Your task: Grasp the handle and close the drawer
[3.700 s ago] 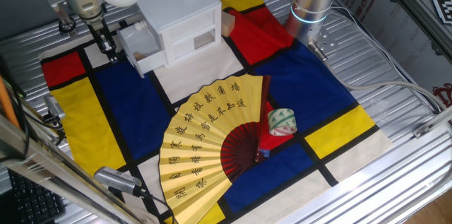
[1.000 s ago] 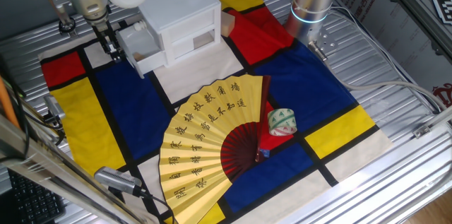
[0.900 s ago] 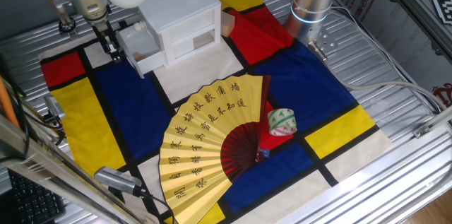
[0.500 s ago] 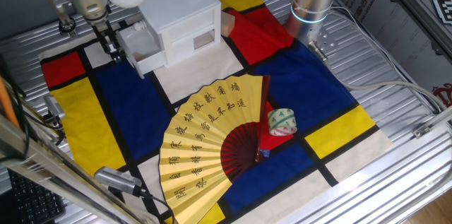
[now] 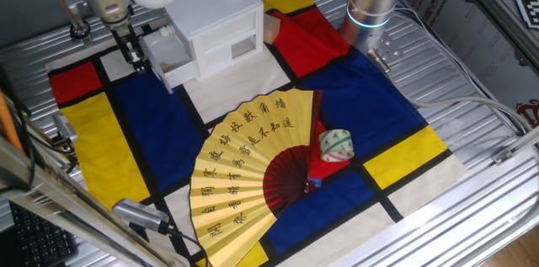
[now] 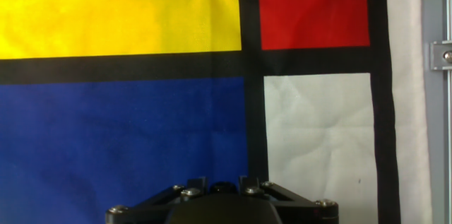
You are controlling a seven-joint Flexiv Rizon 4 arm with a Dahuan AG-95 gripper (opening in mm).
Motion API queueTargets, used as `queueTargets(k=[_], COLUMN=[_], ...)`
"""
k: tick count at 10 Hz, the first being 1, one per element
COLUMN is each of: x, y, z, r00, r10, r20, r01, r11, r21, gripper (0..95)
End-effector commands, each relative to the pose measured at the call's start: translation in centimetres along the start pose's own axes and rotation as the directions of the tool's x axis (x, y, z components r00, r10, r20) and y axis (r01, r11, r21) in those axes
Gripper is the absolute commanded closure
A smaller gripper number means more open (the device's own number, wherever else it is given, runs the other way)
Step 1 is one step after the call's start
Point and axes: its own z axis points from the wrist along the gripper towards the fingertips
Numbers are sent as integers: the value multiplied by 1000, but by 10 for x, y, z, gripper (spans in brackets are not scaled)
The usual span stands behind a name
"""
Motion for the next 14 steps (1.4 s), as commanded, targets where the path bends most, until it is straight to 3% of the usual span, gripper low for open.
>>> queueTargets(k=[1,14], x=[3,14], y=[0,0], z=[0,-1], r00=[1000,1000], r10=[0,-4], r20=[-1,-4], r01=[0,4], r11=[1000,1000], r21=[1,1], gripper=[950,950])
